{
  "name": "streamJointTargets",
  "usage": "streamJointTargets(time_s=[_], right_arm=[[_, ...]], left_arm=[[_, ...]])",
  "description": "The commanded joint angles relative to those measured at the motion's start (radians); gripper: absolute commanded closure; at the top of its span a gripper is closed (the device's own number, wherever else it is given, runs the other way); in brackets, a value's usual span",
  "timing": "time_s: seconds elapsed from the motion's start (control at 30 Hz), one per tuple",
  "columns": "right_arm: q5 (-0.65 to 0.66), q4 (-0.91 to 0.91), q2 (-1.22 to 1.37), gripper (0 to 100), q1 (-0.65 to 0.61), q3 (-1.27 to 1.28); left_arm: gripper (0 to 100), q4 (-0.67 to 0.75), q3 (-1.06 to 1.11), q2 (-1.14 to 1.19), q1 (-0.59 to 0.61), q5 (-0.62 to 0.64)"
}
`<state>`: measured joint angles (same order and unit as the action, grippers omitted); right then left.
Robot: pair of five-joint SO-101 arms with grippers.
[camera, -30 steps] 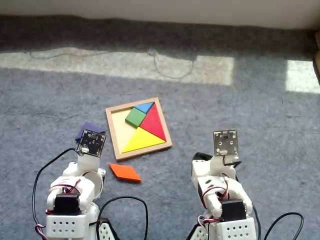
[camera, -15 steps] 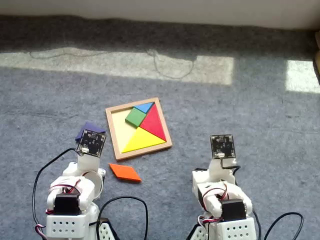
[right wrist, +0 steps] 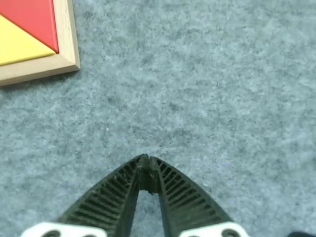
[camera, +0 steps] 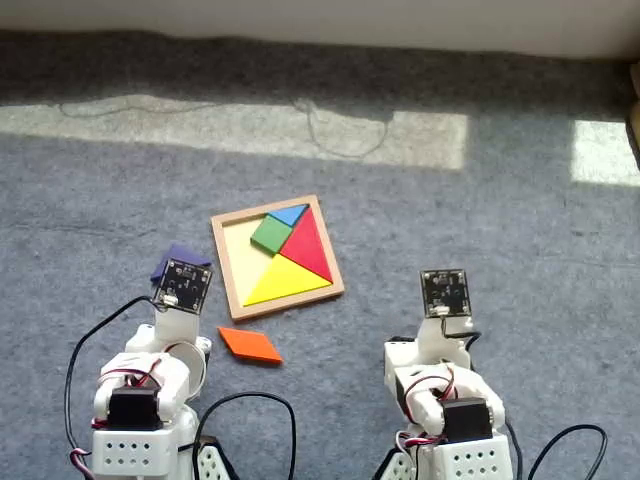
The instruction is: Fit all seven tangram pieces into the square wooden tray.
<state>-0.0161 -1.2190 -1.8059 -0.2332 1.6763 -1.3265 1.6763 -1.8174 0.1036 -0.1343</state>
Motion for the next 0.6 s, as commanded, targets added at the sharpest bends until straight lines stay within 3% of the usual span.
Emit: streamJointTargets(time_s=[0.0, 0.57], right_arm=[[-0.006, -0.004, -0.007, 98.9, 0.012, 0.153], [-0.006, -0.004, -0.007, 98.9, 0.012, 0.153]], left_arm=[[100, -0.005, 0.019, -0.008, -0.002, -0.006], [100, -0.005, 0.010, -0.008, -0.048, -0.008]])
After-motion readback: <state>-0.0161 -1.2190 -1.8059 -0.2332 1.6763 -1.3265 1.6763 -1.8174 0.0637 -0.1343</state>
